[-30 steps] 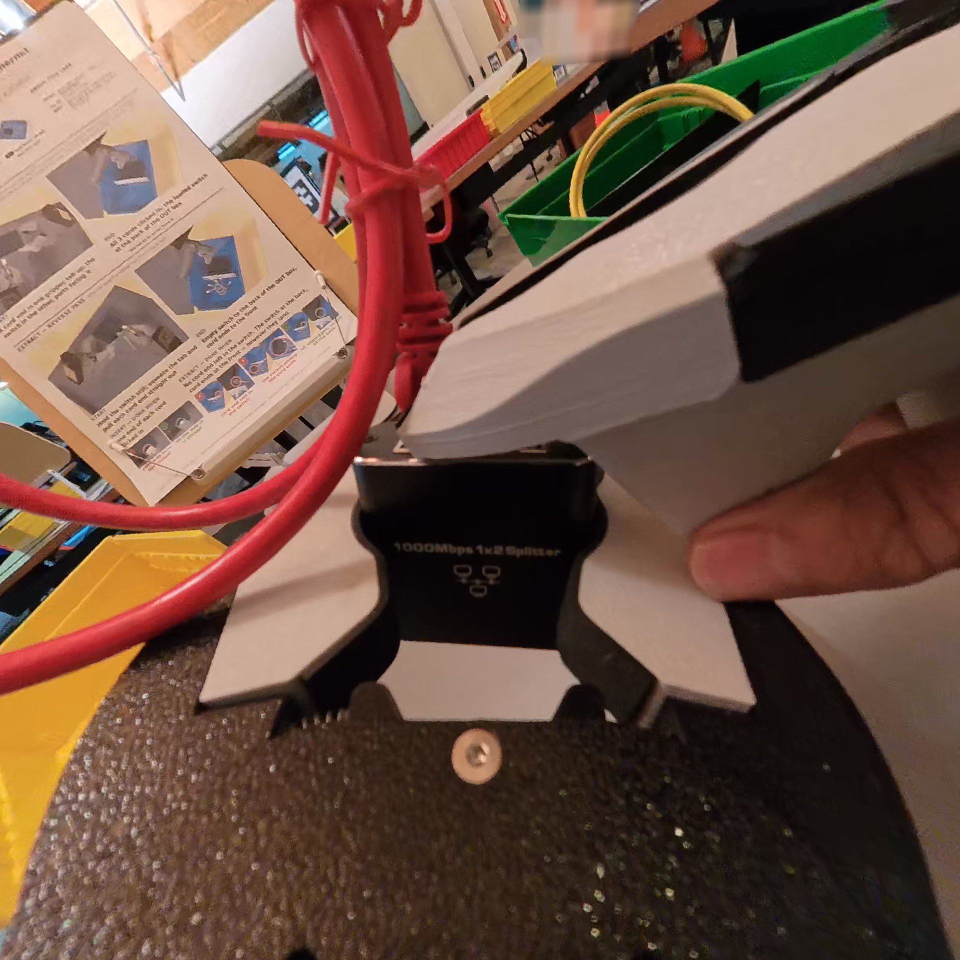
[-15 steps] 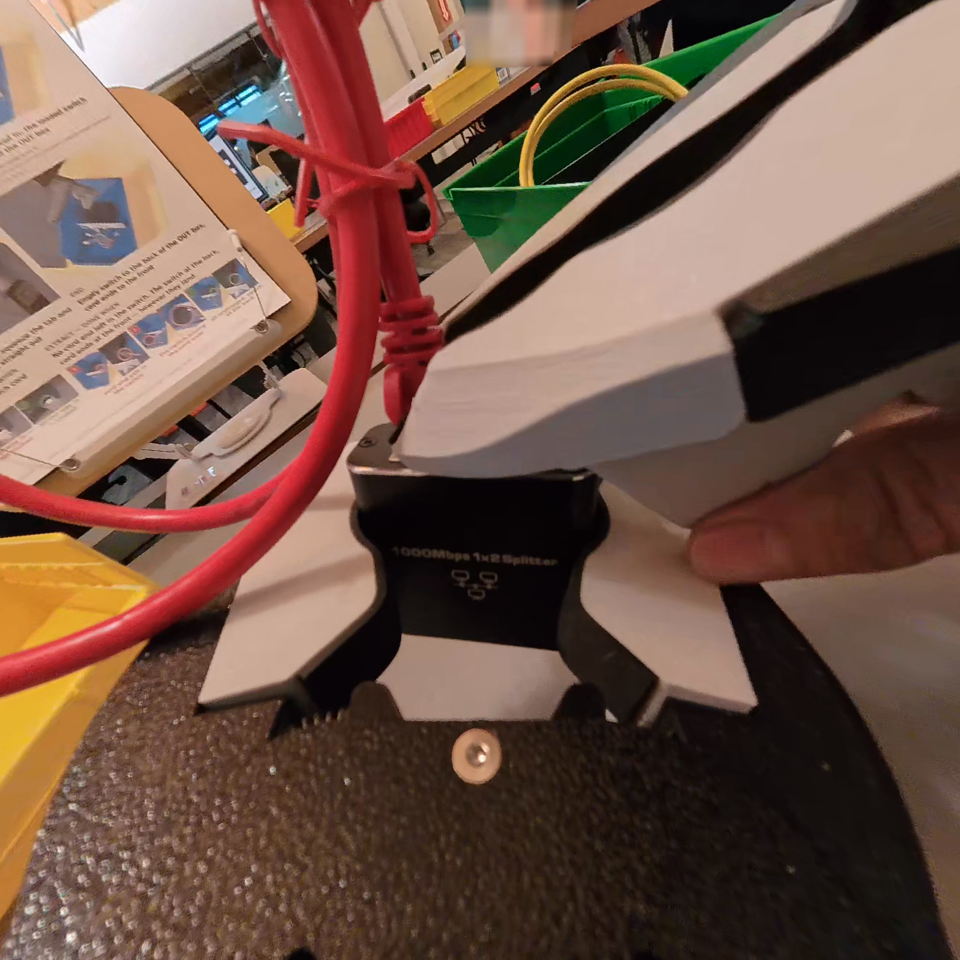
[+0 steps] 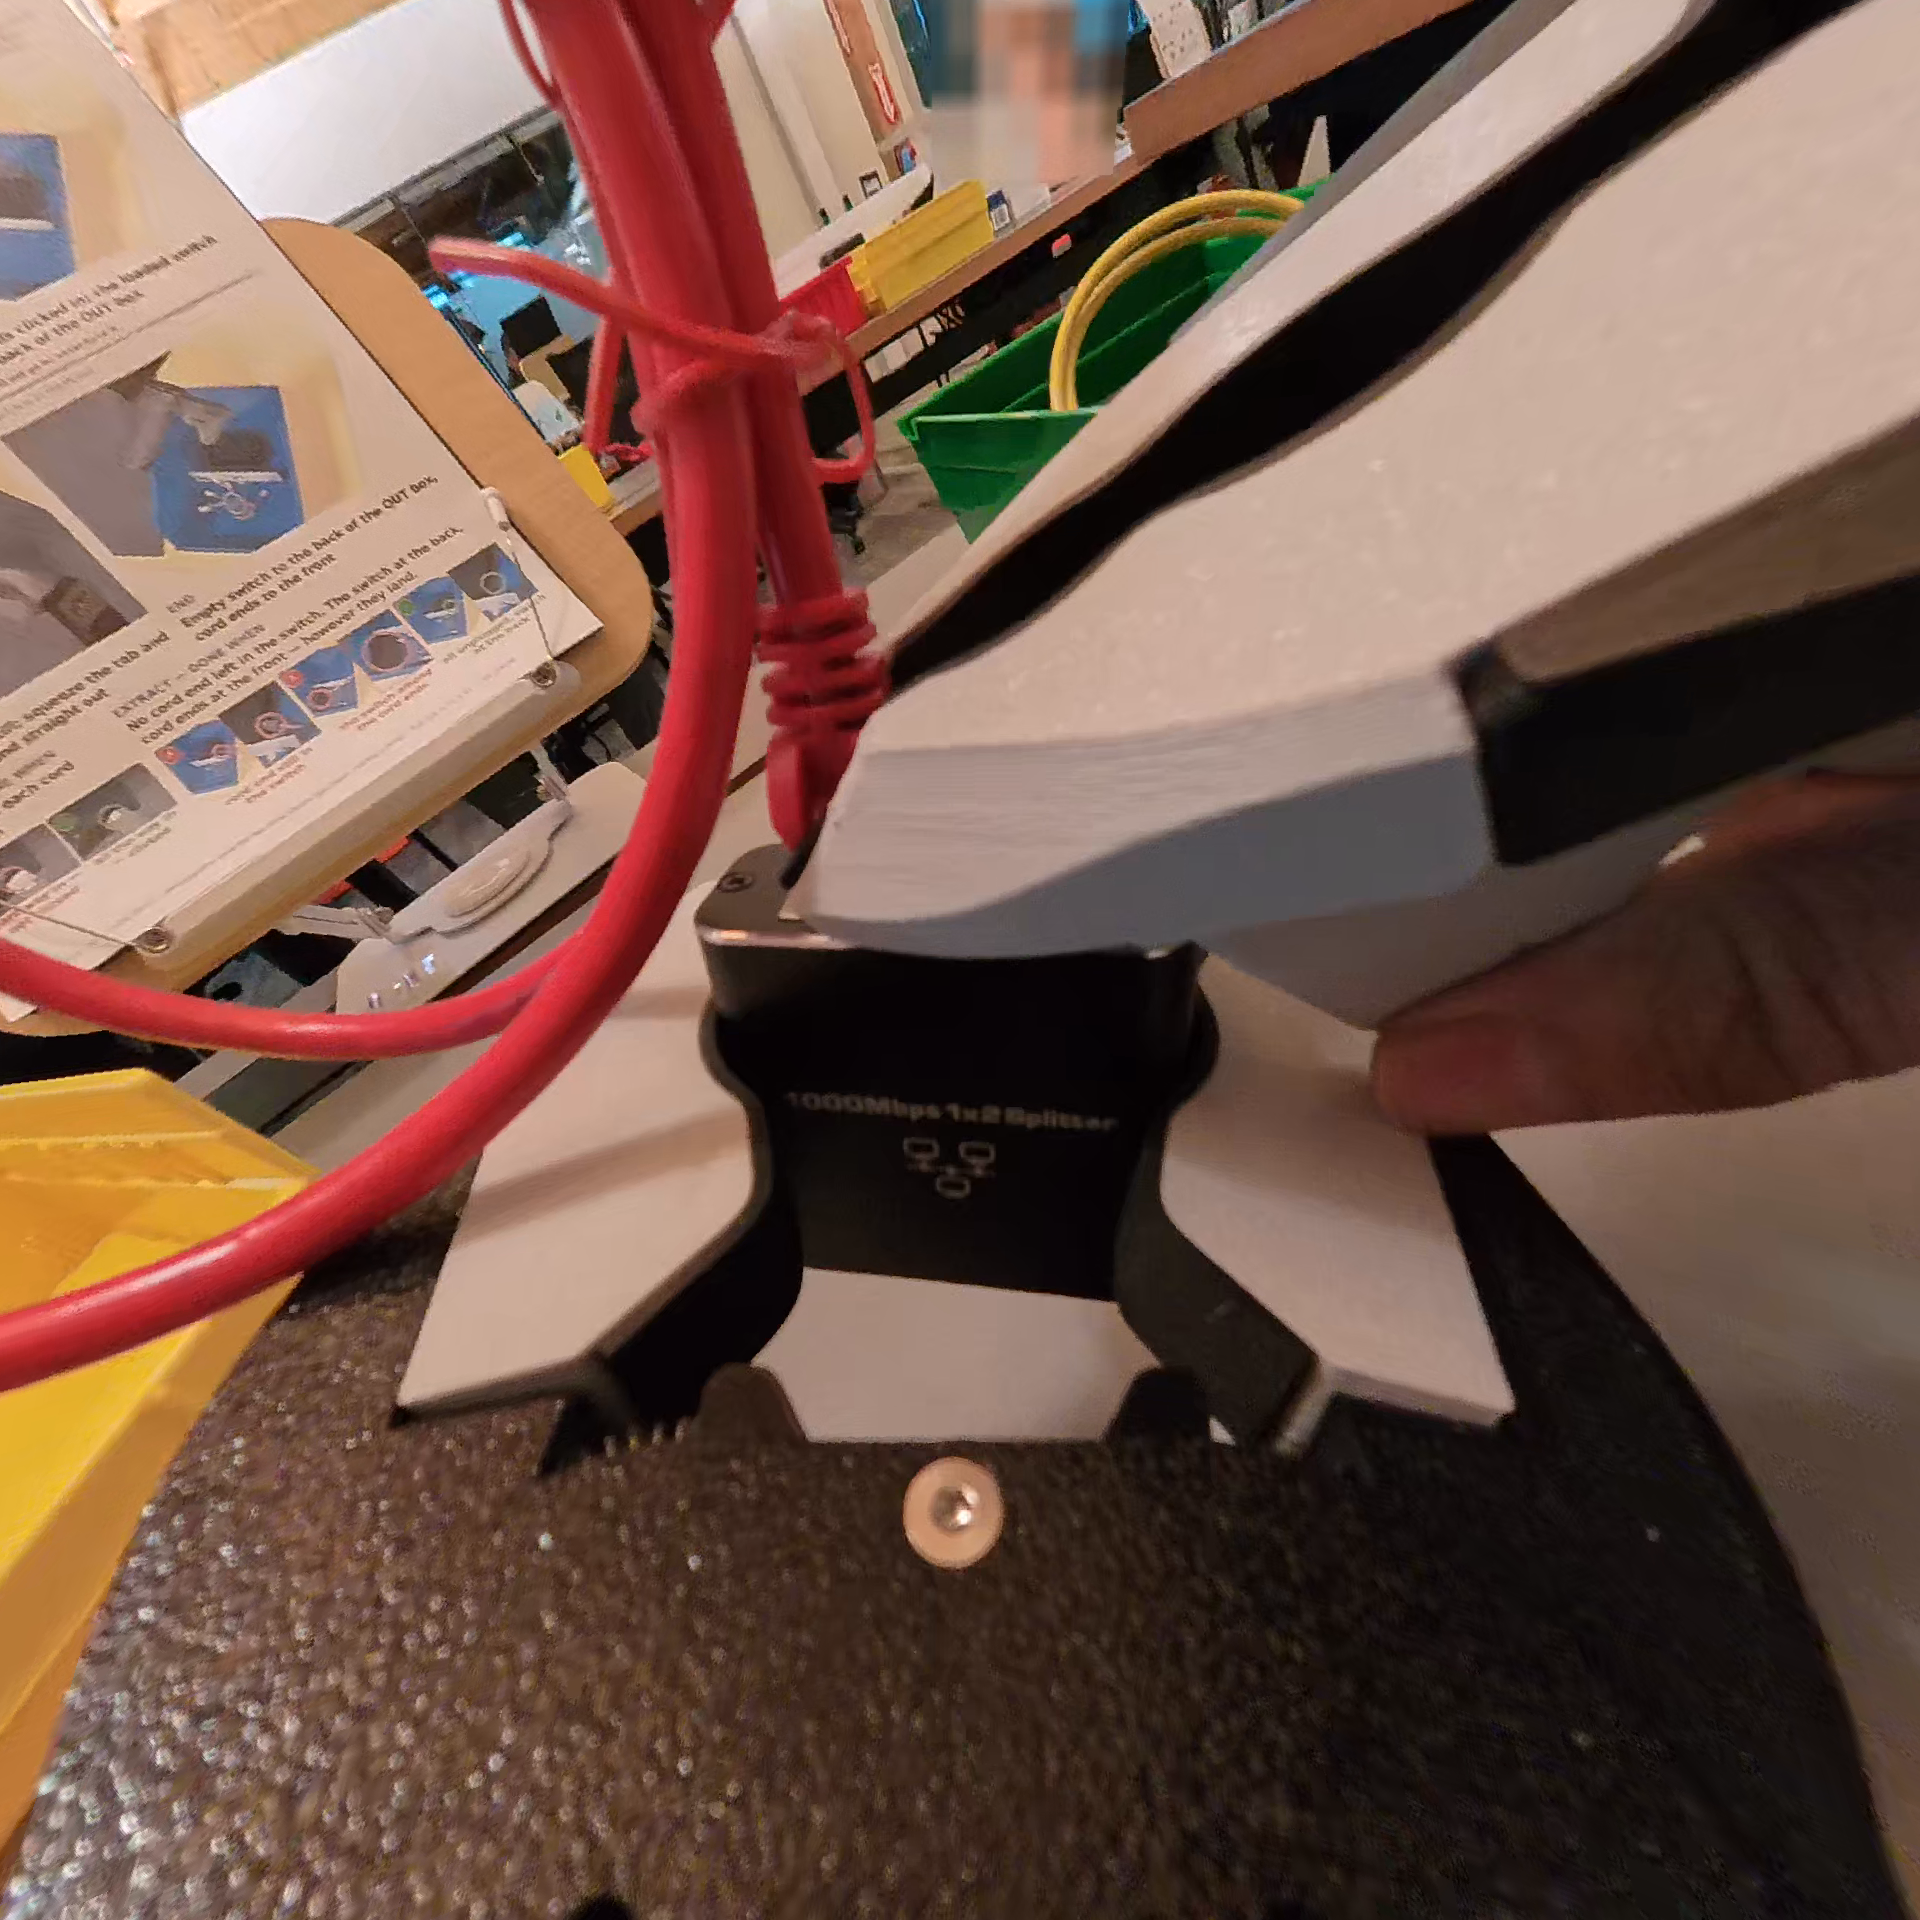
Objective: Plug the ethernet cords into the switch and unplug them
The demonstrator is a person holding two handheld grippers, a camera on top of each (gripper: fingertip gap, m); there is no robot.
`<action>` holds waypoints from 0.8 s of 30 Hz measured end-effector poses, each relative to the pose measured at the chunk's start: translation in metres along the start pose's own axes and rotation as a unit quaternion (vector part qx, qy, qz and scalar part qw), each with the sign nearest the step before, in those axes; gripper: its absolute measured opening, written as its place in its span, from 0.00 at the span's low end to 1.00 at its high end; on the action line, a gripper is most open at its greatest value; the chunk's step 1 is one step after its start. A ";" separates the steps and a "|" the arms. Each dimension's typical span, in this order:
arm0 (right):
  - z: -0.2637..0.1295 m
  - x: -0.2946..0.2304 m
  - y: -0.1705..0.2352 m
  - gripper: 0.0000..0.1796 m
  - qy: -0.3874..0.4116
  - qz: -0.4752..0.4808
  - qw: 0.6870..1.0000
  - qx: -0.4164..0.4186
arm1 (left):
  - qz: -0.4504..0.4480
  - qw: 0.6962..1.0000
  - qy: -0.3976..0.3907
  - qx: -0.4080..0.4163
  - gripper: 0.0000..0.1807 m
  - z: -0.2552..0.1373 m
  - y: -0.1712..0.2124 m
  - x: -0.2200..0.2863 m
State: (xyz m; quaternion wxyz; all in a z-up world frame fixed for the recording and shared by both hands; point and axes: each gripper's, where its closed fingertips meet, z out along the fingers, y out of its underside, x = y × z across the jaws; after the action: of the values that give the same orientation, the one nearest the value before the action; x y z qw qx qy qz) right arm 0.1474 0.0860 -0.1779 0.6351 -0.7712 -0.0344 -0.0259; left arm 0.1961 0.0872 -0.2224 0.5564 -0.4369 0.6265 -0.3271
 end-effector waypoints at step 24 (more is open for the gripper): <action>0.011 -0.001 -0.001 0.08 -0.039 0.060 0.997 0.035 | 0.018 0.999 -0.036 -0.005 0.43 -0.002 0.007 -0.015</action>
State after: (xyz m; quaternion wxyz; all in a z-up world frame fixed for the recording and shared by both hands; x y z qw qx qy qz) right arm 0.1460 0.0968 -0.1795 0.6600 -0.7499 -0.0139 0.0433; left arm 0.1926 0.1032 -0.2225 0.5822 -0.4404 0.6151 -0.2979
